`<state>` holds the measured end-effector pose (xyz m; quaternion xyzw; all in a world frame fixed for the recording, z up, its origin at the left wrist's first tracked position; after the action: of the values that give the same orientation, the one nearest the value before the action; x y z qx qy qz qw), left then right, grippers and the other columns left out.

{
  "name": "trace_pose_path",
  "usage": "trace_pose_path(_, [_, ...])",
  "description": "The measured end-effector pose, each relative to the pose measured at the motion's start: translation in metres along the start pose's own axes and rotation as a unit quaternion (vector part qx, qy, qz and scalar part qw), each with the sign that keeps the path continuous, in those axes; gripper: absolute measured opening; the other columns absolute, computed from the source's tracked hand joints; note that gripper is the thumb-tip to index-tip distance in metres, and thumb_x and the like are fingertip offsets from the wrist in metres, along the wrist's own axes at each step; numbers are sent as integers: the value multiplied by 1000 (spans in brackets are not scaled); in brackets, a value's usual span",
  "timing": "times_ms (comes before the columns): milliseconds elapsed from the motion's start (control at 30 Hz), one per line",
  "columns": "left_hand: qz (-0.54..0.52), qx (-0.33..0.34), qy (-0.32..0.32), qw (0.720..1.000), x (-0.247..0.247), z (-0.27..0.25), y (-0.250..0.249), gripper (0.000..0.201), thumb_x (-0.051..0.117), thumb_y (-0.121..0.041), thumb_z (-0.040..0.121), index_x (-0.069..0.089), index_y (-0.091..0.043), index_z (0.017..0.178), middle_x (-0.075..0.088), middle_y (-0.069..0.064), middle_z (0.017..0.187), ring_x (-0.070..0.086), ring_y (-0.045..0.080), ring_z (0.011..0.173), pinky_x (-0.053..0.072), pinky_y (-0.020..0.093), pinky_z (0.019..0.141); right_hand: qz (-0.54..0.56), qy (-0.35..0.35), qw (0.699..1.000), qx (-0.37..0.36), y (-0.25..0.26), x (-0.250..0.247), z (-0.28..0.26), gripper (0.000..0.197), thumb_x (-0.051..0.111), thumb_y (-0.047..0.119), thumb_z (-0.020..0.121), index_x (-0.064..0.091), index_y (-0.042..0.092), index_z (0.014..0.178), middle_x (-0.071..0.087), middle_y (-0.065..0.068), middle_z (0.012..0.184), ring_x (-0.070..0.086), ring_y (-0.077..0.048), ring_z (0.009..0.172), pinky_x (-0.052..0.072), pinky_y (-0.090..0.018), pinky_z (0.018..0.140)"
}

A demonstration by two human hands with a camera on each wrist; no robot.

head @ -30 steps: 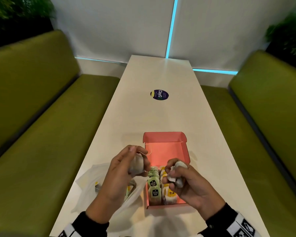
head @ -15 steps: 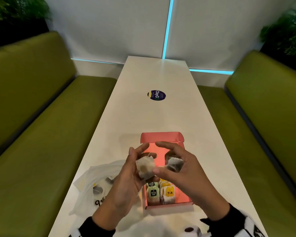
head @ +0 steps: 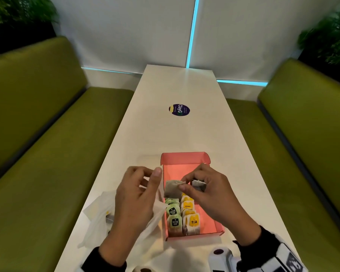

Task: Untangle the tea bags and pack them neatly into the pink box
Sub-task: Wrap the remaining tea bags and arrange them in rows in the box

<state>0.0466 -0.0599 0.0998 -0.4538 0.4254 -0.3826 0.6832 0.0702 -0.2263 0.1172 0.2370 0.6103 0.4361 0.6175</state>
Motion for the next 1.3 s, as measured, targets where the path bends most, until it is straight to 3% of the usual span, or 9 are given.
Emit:
trace_pose_path(67, [13, 36, 6, 999, 0, 3, -3, 26, 63, -57, 79, 61, -31, 79, 53, -11, 96, 57, 6, 82, 46, 21, 68, -6, 2, 1000, -3, -1, 1, 0, 3, 74, 19, 77, 70, 19, 77, 54, 7, 79, 53, 3, 76, 40, -9, 59])
trace_pose_path(133, [16, 37, 76, 996, 5, 2, -9, 22, 70, -55, 72, 64, -39, 86, 59, -16, 96, 60, 5, 85, 49, 15, 68, -7, 2, 1000, -4, 0, 1, 1, 8, 74, 24, 76, 72, 16, 79, 53, 9, 78, 53, 4, 77, 41, -9, 61])
trace_pose_path(233, [10, 3, 154, 988, 11, -1, -16, 7, 75, -28, 77, 70, -33, 80, 71, -16, 74, 66, 1, 68, 49, 14, 57, 8, -5, 1000, 7, -1, 1, 1, 9, 75, 27, 75, 72, 19, 78, 54, 8, 79, 54, 2, 76, 45, -12, 58])
trace_pose_path(400, [-6, -31, 122, 992, 7, 6, -12, 14, 72, -14, 78, 74, -27, 72, 70, -13, 63, 58, -3, 53, 43, 8, 54, 67, 9, 997, 41, -11, -6, 2, 18, 80, 23, 70, 68, 32, 61, 58, 7, 75, 55, -3, 64, 49, -28, 59])
trace_pose_path(600, [-76, -48, 77, 993, 7, 6, -10, 18, 67, -5, 81, 72, -19, 71, 69, -4, 64, 57, 6, 51, 49, 19, 54, 82, 132, 987, 34, -5, -2, -5, 21, 76, 20, 75, 66, 33, 62, 58, 9, 76, 52, 1, 60, 40, -13, 55])
trace_pose_path(800, [-113, -18, 107, 988, 14, 3, -9, 11, 61, -5, 85, 69, -12, 82, 71, 6, 79, 68, 21, 77, 56, 33, 71, 23, 57, 995, 77, -5, -6, 3, 21, 70, 26, 81, 65, 27, 61, 58, -1, 76, 50, -4, 50, 39, -17, 48])
trace_pose_path(933, [-133, 1, 116, 984, 16, 0, -10, 6, 58, -11, 86, 64, -11, 85, 71, 1, 80, 69, 14, 79, 54, 22, 73, -67, 13, 997, 48, 1, -5, 5, 11, 70, 27, 80, 75, 20, 73, 59, 2, 75, 55, -9, 64, 45, -27, 63])
trace_pose_path(1133, [-155, 28, 107, 982, 21, -3, -13, 13, 51, -24, 83, 57, -14, 88, 59, 2, 95, 68, 7, 88, 49, 13, 64, -141, -37, 989, 17, 9, -1, 2, 14, 70, 35, 79, 76, 25, 88, 47, 16, 68, 51, -2, 62, 41, -22, 62])
trace_pose_path(1300, [-218, 2, 98, 971, 22, -4, -12, 16, 51, -22, 82, 55, -8, 88, 69, -5, 79, 67, 9, 81, 51, 15, 70, -102, -55, 993, 12, 11, 0, 0, 17, 70, 38, 78, 77, 25, 87, 50, 14, 69, 54, -5, 65, 48, -25, 65])
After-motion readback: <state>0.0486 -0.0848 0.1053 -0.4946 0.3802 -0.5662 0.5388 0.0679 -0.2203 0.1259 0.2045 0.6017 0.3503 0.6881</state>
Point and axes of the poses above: each hand's wrist, its own z-axis towards the middle knuckle, its own x-axis out of the palm, y = z × x, the point moved 4 cm from there along z, towards the middle knuckle
